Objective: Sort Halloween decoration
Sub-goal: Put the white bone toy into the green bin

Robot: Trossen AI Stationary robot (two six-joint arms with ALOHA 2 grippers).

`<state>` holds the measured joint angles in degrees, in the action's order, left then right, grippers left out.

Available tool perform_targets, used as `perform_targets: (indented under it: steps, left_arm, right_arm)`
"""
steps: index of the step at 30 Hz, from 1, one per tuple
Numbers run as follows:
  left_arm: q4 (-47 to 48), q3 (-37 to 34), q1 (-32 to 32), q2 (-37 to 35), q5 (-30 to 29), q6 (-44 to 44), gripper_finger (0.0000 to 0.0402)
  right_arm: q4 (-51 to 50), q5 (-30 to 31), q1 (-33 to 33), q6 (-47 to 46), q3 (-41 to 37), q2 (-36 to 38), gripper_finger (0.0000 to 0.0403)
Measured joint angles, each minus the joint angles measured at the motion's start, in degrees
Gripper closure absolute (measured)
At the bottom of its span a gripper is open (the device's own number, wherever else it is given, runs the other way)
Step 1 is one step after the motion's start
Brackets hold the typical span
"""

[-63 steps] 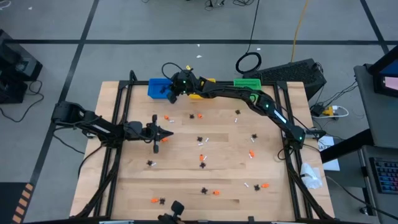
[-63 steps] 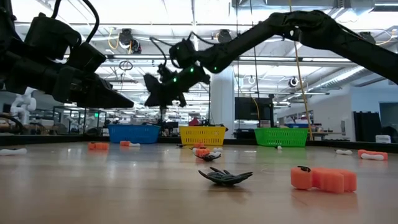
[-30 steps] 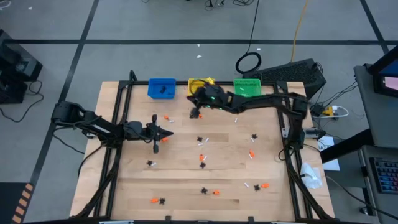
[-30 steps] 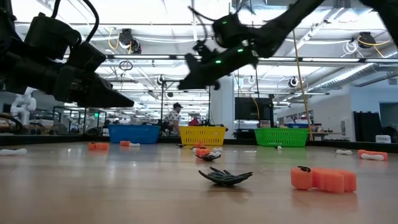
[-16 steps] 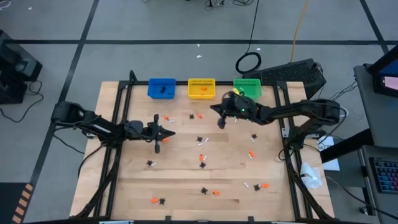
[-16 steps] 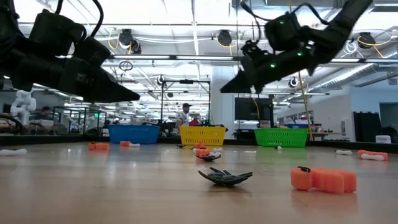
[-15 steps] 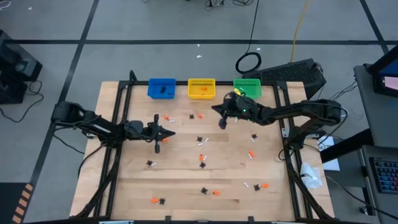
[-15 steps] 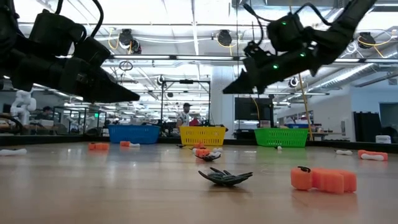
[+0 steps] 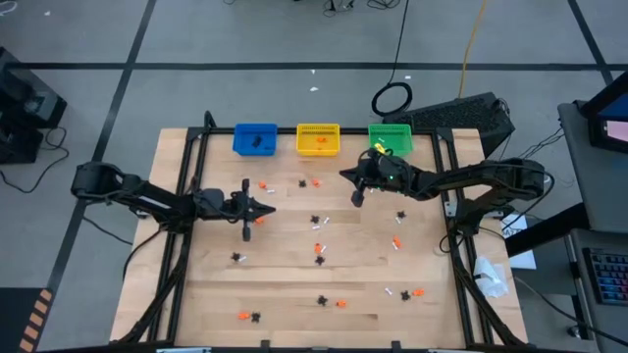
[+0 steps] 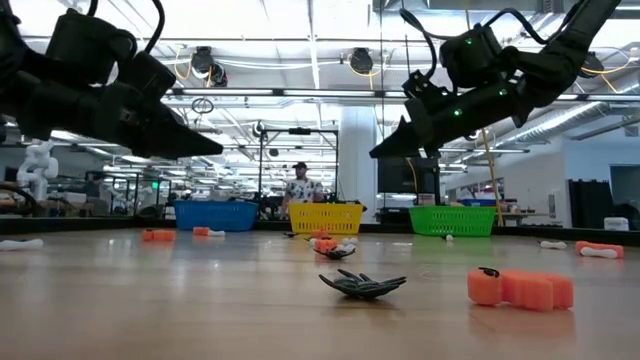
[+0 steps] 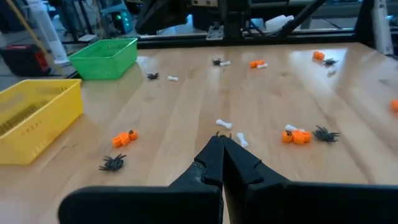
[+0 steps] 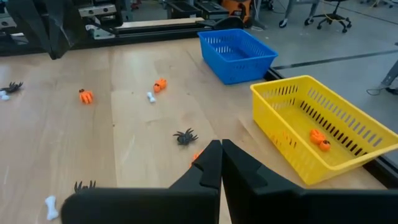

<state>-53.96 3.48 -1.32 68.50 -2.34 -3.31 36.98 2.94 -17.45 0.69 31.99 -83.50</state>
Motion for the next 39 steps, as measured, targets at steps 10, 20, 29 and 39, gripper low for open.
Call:
perform_targets:
  steps: [10, 20, 29, 39]
  left_arm:
    - [8.5, 0.5, 0.0, -11.4, 3.7, 0.0, 0.0402]
    - [28.8, 3.3, 0.0, -24.1, 3.7, 1.5, 0.0402]
    - [50.6, 12.1, 0.0, -28.0, 3.1, 1.6, 0.0402]
    - [55.6, 13.6, 0.0, -27.3, 2.0, 5.0, 0.0402]
  right_arm:
    - [0.2, 0.0, 0.0, 0.6, 0.0, 0.0, 0.0403]
    - [-0.5, 0.0, 0.0, 3.1, 0.0, 0.0, 0.0403]
    - [-0.8, 0.0, 0.0, 3.1, 0.0, 0.0, 0.0403]
    - [-2.7, 0.0, 0.0, 3.0, 0.0, 0.0, 0.0403]
